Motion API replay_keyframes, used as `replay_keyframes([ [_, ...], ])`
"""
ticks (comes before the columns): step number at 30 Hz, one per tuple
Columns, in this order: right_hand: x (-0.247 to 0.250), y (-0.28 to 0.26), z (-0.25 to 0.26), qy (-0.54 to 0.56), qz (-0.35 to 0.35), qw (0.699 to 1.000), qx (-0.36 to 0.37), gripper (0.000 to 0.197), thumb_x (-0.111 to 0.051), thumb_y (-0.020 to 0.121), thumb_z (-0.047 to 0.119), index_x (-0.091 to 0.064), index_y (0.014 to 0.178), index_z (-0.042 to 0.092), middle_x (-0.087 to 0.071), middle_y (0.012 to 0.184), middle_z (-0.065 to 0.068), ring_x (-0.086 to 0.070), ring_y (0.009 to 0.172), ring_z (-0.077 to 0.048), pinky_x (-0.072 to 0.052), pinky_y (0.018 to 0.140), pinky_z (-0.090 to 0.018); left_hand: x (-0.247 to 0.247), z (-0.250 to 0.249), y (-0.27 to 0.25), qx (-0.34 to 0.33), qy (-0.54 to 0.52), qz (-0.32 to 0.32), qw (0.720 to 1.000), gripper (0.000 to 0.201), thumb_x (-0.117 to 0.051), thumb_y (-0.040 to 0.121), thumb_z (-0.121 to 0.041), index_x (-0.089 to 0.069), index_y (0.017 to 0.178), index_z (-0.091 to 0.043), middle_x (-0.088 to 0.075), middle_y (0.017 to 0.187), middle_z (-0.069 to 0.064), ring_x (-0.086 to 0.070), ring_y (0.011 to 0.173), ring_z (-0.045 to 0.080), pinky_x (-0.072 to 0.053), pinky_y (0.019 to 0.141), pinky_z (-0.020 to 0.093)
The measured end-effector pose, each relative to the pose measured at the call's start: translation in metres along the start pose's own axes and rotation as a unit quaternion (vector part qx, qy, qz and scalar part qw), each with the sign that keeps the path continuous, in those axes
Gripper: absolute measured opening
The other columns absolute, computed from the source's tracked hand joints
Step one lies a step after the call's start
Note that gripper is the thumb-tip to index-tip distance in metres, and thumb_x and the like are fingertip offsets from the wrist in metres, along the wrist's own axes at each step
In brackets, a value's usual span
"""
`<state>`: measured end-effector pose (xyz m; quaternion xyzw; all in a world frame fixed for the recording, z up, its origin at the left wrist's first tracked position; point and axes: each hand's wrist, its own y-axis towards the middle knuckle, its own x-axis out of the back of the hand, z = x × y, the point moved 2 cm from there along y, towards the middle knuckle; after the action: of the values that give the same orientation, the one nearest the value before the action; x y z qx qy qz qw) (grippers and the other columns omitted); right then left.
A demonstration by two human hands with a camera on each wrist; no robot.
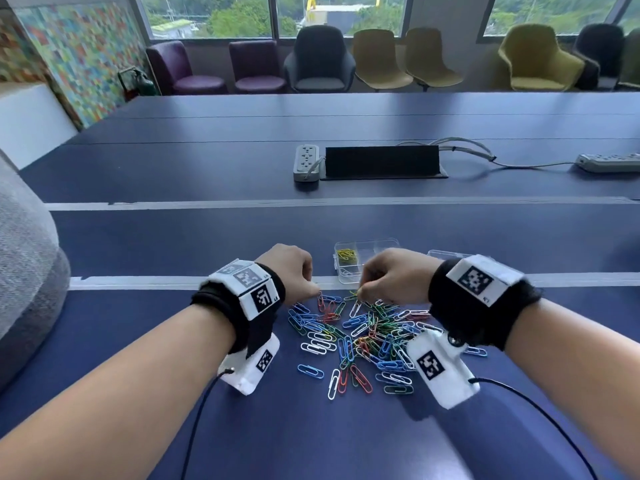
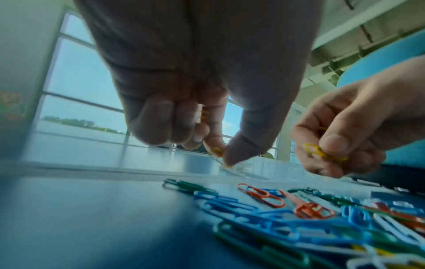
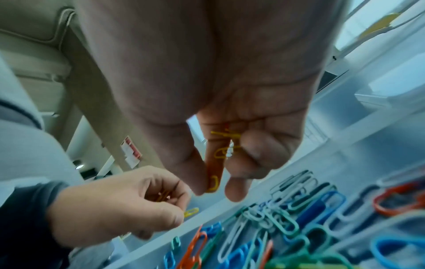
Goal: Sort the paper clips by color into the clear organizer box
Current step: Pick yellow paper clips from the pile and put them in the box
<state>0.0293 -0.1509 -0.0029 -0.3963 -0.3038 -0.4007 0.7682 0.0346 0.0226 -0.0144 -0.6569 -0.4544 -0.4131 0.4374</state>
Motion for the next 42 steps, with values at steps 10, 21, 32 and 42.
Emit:
replay_keyframes([
  [10,0.033,0.038,0.019,-0.078,-0.139,0.987,-0.001,0.027,-0.052,0.087,0.009,-0.074,0.098,0.018,-0.072,0.102,-0.001,-0.064,0.097,-0.019,-0.048,0.086,-0.024,0.002,-0.003,0.007,-0.029,-0.049,-0.012,0.998,0.011,-0.058,0.080,-0.011,-0.063,0.089,-0.016,-0.056,0.075,-0.006,-0.053,0.076,0.014,-0.041,0.070,0.020],
  [21,0.029,0.061,0.036,-0.156,-0.100,0.983,0.015,0.036,-0.060,0.080,0.005,-0.066,0.112,0.021,-0.067,0.108,-0.007,-0.063,0.101,-0.026,-0.050,0.083,-0.030,0.026,-0.022,0.038,-0.032,-0.059,-0.054,0.996,0.035,-0.044,0.090,-0.004,-0.068,0.112,-0.017,-0.067,0.118,0.001,-0.060,0.112,0.018,-0.043,0.098,0.025],
  [32,0.044,0.057,0.002,0.089,-0.118,0.989,-0.015,0.050,-0.052,0.084,0.000,-0.053,0.128,0.023,-0.069,0.092,0.000,-0.064,0.082,-0.017,-0.056,0.087,-0.037,0.020,-0.039,0.058,-0.060,-0.065,-0.051,0.995,0.030,-0.053,0.088,-0.003,-0.069,0.108,-0.017,-0.070,0.106,0.004,-0.065,0.098,0.018,-0.050,0.093,0.028],
  [42,0.032,0.048,-0.015,0.067,-0.103,0.992,-0.021,0.047,-0.045,0.082,-0.002,-0.058,0.117,0.027,-0.062,0.075,0.014,-0.063,0.082,-0.014,-0.057,0.085,-0.038,0.017,-0.042,0.058,-0.083,-0.032,-0.019,0.996,0.025,-0.061,0.083,-0.005,-0.071,0.103,-0.015,-0.070,0.100,0.005,-0.062,0.085,0.016,-0.051,0.083,0.027],
])
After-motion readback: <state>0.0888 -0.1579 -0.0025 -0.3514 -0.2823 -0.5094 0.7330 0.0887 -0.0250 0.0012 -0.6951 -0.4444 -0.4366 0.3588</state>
